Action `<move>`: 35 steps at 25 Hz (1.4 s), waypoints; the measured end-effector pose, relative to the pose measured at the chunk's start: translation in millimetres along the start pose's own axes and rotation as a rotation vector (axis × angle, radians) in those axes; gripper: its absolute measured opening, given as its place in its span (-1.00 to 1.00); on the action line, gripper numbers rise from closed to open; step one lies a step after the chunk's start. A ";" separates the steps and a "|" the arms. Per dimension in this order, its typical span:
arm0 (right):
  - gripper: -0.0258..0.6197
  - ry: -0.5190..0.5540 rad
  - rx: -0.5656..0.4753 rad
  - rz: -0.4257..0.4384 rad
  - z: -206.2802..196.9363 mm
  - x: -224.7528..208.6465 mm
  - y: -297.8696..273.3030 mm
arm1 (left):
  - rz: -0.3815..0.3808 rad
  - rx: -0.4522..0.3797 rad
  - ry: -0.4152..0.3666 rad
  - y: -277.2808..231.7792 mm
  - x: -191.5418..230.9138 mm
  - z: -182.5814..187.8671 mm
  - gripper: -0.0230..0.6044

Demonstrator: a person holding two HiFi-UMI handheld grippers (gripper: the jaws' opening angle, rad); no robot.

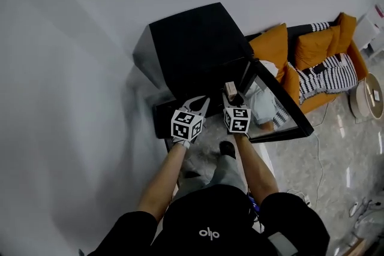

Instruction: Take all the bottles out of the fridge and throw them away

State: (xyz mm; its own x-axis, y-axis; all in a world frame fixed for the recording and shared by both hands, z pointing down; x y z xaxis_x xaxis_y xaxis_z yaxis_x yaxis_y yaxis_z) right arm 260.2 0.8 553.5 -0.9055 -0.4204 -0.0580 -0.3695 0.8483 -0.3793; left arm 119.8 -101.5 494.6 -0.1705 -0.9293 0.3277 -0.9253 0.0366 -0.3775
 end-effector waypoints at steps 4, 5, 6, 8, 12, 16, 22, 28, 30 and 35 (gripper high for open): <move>-0.32 0.016 -0.014 0.009 20.6 10.8 30.3 | 0.001 -0.019 0.005 21.5 -11.6 9.3 -0.92; -0.32 0.021 -0.015 0.011 23.7 12.6 35.0 | 0.001 -0.026 0.006 24.6 -13.2 11.3 -0.92; -0.32 0.025 -0.016 0.013 26.4 14.0 38.7 | 0.002 -0.033 0.007 27.0 -14.3 13.2 -0.92; -0.32 0.031 -0.018 0.017 30.7 15.5 44.5 | 0.002 -0.044 0.008 30.1 -16.6 16.6 -0.92; -0.32 0.042 -0.023 0.023 35.5 12.9 51.2 | -0.001 -0.054 0.007 29.1 -22.2 19.8 -0.92; -0.32 0.050 -0.020 0.032 37.9 7.6 53.3 | -0.007 -0.057 0.007 24.0 -27.2 21.4 -0.92; -0.32 0.064 -0.010 0.064 41.6 2.4 51.2 | -0.009 -0.057 0.004 14.5 -30.9 27.1 -0.92; -0.32 0.074 -0.005 0.079 45.8 -5.4 49.5 | -0.005 -0.063 0.006 6.4 -33.8 30.8 -0.92; -0.32 0.080 -0.005 0.086 48.1 -7.3 49.7 | -0.002 -0.068 0.008 5.2 -34.8 32.0 -0.92; -0.32 0.103 -0.003 0.128 51.5 -3.0 42.7 | 0.028 -0.084 0.021 9.4 -29.3 30.0 -0.92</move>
State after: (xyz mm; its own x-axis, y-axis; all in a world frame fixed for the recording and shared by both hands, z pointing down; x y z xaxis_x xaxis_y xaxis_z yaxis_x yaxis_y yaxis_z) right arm 257.9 21.7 489.9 -0.9618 -0.2736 -0.0108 -0.2501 0.8938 -0.3723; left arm 126.2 -84.9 455.4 -0.2031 -0.9195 0.3366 -0.9451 0.0943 -0.3128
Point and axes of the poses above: the fingertips, and each gripper's own axes: y backward along the fingers, x to its left, z out of its top, the point moved 9 cm from there along y, backward along the fingers, and after that the axes turned 7 degrees about y, right-handed, at the moved point
